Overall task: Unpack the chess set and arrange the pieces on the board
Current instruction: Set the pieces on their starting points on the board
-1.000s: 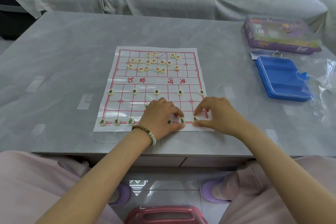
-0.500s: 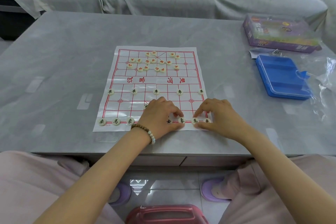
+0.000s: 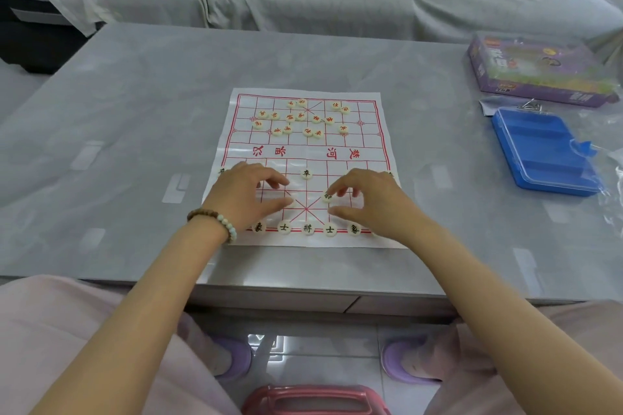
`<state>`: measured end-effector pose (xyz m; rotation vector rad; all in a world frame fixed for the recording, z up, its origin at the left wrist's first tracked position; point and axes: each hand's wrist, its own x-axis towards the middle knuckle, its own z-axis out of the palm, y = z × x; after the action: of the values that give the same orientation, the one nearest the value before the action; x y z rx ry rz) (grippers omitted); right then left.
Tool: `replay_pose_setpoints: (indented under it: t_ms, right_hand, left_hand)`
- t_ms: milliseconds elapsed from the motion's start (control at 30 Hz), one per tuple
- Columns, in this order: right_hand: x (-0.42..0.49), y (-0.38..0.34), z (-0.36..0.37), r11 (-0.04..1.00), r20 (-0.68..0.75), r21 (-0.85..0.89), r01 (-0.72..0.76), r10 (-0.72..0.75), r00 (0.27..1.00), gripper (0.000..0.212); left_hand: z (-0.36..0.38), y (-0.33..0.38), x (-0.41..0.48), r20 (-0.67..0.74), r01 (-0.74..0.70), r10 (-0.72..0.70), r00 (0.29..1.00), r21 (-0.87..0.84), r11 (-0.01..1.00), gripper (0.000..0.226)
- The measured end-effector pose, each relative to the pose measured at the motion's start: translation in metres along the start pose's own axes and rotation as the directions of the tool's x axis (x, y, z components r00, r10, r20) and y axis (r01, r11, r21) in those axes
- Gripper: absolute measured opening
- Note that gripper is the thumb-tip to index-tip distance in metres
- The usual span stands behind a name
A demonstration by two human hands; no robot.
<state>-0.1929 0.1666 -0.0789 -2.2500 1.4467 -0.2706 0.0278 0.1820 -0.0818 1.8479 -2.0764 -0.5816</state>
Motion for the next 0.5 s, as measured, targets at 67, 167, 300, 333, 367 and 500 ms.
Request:
replay_pose_setpoints:
  t_ms: [67, 167, 300, 333, 367, 500]
  right_hand:
    - [0.010, -0.005, 0.006, 0.998, 0.007, -0.052, -0.036, 0.037, 0.999, 0.030]
    - [0.019, -0.009, 0.011, 0.987, -0.028, -0.140, -0.084, 0.080, 0.996, 0.032]
    - [0.020, -0.011, 0.011, 0.985, 0.008, -0.170, -0.042, 0.044, 0.999, 0.022]
    - [0.019, -0.009, 0.010, 0.989, 0.036, -0.145, -0.026, 0.031, 0.999, 0.022]
    - [0.018, -0.007, 0.008, 0.994, 0.061, -0.109, -0.025, 0.031, 0.998, 0.025]
    - [0.017, -0.005, 0.011, 0.994, 0.014, -0.094, -0.057, 0.059, 0.998, 0.033]
  left_hand:
    - [0.002, -0.004, 0.000, 0.043, 0.005, -0.007, 0.999, 0.026, 1.000, 0.031]
    - [0.007, -0.002, 0.001, 0.073, -0.001, -0.001, 0.997, 0.030, 1.000, 0.031]
    - [0.011, 0.009, 0.006, 0.074, -0.018, 0.016, 0.997, 0.031, 0.999, 0.028]
    - [0.012, 0.012, 0.007, 0.076, -0.027, 0.024, 0.997, 0.034, 0.999, 0.026]
    - [0.013, 0.014, 0.008, 0.074, -0.036, 0.033, 0.997, 0.038, 0.999, 0.024]
    - [0.017, 0.016, 0.009, 0.061, -0.037, 0.035, 0.998, 0.035, 0.999, 0.026]
